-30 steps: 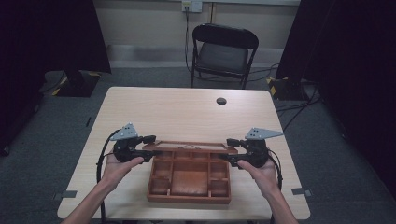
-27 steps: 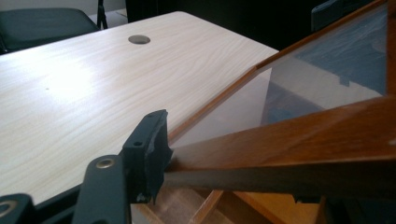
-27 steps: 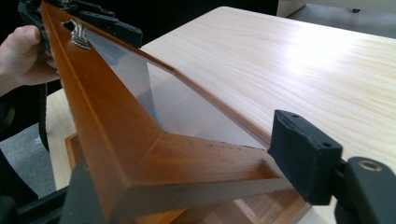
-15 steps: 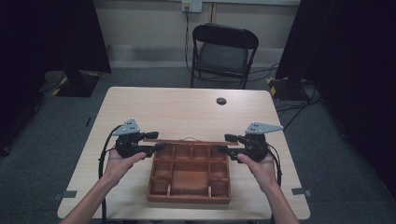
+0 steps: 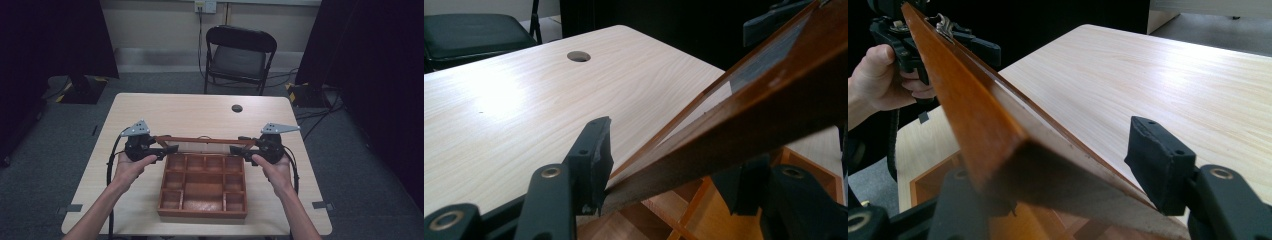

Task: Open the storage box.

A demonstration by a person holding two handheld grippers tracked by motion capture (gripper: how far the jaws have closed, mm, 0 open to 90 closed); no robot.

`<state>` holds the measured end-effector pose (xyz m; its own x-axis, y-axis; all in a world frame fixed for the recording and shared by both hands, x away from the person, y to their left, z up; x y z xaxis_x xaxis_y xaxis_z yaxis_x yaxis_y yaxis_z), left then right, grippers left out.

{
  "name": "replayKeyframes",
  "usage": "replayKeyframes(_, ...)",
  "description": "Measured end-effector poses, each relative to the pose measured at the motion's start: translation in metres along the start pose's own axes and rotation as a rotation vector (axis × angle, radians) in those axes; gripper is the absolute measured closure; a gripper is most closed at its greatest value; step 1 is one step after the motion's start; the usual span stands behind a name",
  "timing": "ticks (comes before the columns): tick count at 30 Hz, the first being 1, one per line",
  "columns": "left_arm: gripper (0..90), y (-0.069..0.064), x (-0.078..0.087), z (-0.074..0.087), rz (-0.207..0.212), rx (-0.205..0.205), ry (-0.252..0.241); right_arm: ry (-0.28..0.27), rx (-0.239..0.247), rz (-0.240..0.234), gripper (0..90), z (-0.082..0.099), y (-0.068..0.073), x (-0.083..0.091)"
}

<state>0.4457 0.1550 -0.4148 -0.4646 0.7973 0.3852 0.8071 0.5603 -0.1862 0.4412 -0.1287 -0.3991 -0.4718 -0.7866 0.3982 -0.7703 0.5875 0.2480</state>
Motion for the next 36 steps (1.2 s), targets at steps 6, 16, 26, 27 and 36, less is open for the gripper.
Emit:
replayKeyframes(6,47.0,0.005,-0.002,-0.004,0.002,0.014,-0.011,-0.004,-0.018,0.01,40.8,-0.001,-0.009,-0.006)
replayKeyframes(16,48.6,0.018,-0.008,-0.008,-0.008,0.047,-0.04,-0.059,-0.048,0.018,41.2,-0.008,-0.022,-0.013)
replayKeyframes(26,50.1,0.026,-0.012,-0.007,0.001,0.073,-0.057,-0.055,-0.056,0.048,43.6,-0.007,-0.031,-0.017)
replayKeyframes(27,50.2,0.027,-0.012,-0.007,-0.001,0.07,-0.055,-0.055,-0.06,0.049,44.1,-0.007,-0.032,-0.017)
replayKeyframes(36,50.5,0.03,-0.018,0.0,-0.026,0.066,-0.033,-0.022,-0.058,0.081,44.3,0.003,-0.039,-0.024)
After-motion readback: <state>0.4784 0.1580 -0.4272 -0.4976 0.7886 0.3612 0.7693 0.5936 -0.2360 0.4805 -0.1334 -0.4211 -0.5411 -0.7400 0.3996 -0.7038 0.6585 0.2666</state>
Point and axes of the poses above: each handheld gripper's, and its own axes: x roughly backward along the jaws, z roughly out of its underside, y roughly to its left, the point moved 7 cm from there along -x, roughly forward along the jaws, and after that the axes turned 1 degree about z, right-handed, at the moved point
